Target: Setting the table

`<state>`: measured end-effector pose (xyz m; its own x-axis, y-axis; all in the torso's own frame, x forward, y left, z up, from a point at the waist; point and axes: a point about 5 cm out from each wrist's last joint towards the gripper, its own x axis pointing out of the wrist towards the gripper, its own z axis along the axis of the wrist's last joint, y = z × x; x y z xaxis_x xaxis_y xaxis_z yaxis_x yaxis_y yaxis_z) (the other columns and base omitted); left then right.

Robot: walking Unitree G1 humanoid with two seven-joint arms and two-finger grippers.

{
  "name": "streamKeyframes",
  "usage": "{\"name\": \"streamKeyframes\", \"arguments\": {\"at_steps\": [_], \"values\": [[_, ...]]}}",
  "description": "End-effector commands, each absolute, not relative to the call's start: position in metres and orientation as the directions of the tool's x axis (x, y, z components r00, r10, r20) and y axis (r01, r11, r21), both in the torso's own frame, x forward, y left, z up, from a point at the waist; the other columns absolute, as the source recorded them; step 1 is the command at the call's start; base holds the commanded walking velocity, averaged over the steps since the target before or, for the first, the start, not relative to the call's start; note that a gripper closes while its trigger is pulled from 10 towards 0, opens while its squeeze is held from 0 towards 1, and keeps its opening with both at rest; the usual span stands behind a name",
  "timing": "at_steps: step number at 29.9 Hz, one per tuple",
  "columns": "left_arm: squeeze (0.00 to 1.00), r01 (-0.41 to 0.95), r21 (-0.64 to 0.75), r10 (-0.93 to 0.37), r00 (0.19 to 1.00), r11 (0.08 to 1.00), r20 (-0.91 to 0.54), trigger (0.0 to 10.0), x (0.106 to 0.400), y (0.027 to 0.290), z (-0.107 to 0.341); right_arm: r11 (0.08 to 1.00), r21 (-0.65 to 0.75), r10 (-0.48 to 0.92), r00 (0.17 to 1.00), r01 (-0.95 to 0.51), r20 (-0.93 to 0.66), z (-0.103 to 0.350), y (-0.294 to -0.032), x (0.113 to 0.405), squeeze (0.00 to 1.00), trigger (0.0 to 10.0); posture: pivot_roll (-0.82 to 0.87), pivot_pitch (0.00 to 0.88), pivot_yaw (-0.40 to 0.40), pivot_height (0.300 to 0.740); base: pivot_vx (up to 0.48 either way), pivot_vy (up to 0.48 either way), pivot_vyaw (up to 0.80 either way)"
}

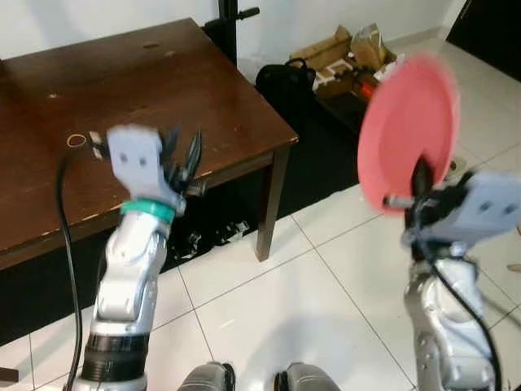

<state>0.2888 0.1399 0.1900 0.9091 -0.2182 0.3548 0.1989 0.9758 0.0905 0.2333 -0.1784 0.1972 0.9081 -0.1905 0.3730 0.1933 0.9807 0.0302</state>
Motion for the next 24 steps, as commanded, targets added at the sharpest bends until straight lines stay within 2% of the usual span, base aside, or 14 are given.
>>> {"name": "streamKeyframes", "arguments": {"at_steps": [1,2,3,4,5,6,7,8,9,11,17,20,24], "values": [[0.00,0.178,0.121,-0.200,0.958,0.976,0.205,10.0,0.287,0.147,0.152,0.971,0.006,-0.235,0.942,0.241,0.241,0.167,-0.185,0.233,0.00,10.0,-0.10,0.000,0.038,0.740,0.000,0.000,0.00],[0.00,0.175,0.157,-0.198,0.969,0.972,0.149,10.0,0.284,0.151,0.134,0.968,-0.022,-0.241,0.954,0.249,0.180,0.149,-0.187,0.232,0.00,10.0,-0.10,0.000,0.038,0.740,0.000,0.000,0.00],[0.00,0.175,0.157,-0.198,0.969,0.972,0.149,10.0,0.284,0.151,0.134,0.968,-0.022,-0.241,0.954,0.249,0.180,0.149,-0.187,0.232,0.00,10.0,-0.10,0.000,0.038,0.740,0.000,0.000,0.00],[0.00,0.172,0.182,-0.185,0.981,0.968,0.060,10.0,0.280,0.156,0.108,0.967,-0.056,-0.241,0.965,0.247,0.100,0.126,-0.189,0.230,0.00,10.0,-0.11,0.000,0.037,0.740,0.000,0.000,0.00],[0.00,0.172,0.182,-0.185,0.981,0.968,0.060,10.0,0.280,0.156,0.108,0.967,-0.056,-0.241,0.965,0.247,0.100,0.126,-0.189,0.230,0.00,10.0,-0.11,0.000,0.037,0.740,0.000,0.000,0.00],[0.00,0.167,0.201,-0.162,0.986,0.965,-0.038,10.0,0.275,0.162,0.081,0.964,-0.094,-0.247,0.969,0.247,0.012,0.099,-0.191,0.227,0.00,10.0,-0.12,0.000,0.037,0.740,0.000,0.000,0.00],[0.00,0.163,0.201,-0.137,0.981,0.966,-0.138,10.0,0.268,0.167,0.055,0.965,-0.119,-0.244,0.967,0.234,-0.080,0.073,-0.192,0.223,0.00,10.0,-0.11,0.000,0.035,0.740,0.000,0.000,0.00],[0.00,0.163,0.201,-0.137,0.981,0.966,-0.138,10.0,0.268,0.167,0.055,0.965,-0.119,-0.244,0.967,0.234,-0.080,0.073,-0.192,0.223,0.00,10.0,-0.11,0.000,0.035,0.740,0.000,0.000,0.00],[0.00,0.163,0.177,-0.119,0.965,0.971,-0.233,10.0,0.262,0.171,0.035,0.968,-0.131,-0.235,0.957,0.214,-0.169,0.050,-0.192,0.217,0.00,10.0,-0.11,0.000,0.034,0.740,0.000,0.000,0.00],[0.00,0.165,0.147,-0.110,0.940,0.975,-0.323,10.0,0.255,0.172,0.018,0.972,-0.137,-0.224,0.940,0.194,-0.257,0.028,-0.191,0.211,0.00,10.0,-0.11,0.000,0.032,0.740,0.000,0.000,0.00],[0.00,0.184,0.155,-0.100,0.894,0.971,-0.438,10.0,0.245,0.174,-0.004,0.977,-0.143,-0.201,0.902,0.157,-0.383,0.002,-0.189,0.204,0.00,10.0,-0.11,0.000,0.029,0.740,0.000,0.000,0.00],[0.00,0.201,0.165,-0.080,0.832,0.966,-0.549,10.0,0.229,0.179,-0.029,0.978,-0.142,-0.200,0.868,0.151,-0.455,-0.017,-0.189,0.199,0.00,10.0,-0.11,0.000,0.032,0.740,0.000,0.000,0.00],[0.00,0.207,0.147,-0.083,0.806,0.967,-0.586,10.0,0.222,0.181,-0.039,0.978,-0.145,-0.199,0.864,0.148,-0.462,-0.023,-0.189,0.199,0.00,10.0,-0.11,0.000,0.032,0.740,0.000,0.000,0.00]]}}
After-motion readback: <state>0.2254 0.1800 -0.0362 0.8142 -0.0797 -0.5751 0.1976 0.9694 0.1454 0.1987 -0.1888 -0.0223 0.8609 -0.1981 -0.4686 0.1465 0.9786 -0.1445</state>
